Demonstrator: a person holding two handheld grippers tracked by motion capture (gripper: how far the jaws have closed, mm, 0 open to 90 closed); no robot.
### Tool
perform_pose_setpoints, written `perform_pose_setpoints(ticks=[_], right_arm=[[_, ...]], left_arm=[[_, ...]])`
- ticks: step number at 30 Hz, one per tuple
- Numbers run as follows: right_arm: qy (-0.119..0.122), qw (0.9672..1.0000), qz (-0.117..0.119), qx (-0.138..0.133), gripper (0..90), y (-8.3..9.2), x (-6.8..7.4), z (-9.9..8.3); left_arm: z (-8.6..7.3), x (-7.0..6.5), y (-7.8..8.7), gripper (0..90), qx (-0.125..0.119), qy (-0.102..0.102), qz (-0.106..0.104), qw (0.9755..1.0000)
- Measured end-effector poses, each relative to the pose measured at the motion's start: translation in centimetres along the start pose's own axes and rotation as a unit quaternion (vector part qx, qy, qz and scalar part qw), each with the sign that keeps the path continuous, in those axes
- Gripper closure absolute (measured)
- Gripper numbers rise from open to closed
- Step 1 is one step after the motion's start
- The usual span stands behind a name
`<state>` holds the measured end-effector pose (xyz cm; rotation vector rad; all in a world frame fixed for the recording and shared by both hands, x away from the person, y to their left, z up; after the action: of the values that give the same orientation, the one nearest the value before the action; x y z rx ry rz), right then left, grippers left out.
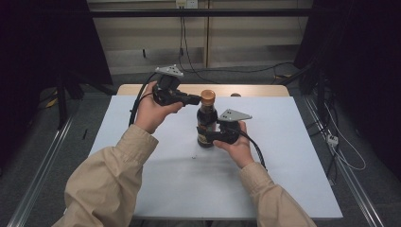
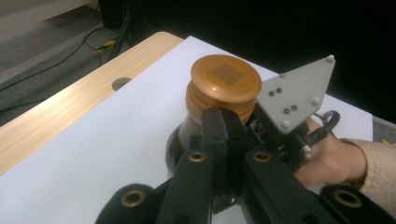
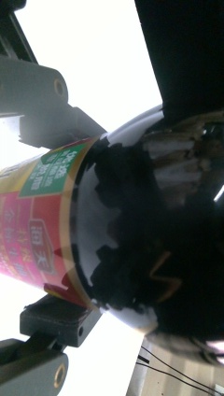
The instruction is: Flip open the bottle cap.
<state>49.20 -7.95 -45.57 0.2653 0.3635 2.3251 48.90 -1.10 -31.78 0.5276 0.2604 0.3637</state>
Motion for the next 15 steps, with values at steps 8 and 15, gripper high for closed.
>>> perform_pose_setpoints(ticks=[8,15], right_arm=[[-0.005,1.0,0.003,-0.006,31.7,0.1,0.0,-0.1],[-0.013,0.9999,0.004,-0.007,31.9,0.2,-0.2,-0.2]], left_arm=[[0.5,0.0,-0.2,90.0,-0.001,0.001,0.004,1.0],[2.9,-1.2,0.4,90.0,-0.089,0.034,-0.053,0.994]])
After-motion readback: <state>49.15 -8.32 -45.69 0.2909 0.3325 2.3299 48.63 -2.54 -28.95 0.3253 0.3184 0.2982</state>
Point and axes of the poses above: each handheld gripper's, and its own axes: y roughly backward along the jaws, z roughly out of its top, x roughly to its left, the point moved 10 cm from there along -y, roughly forward along the jaws
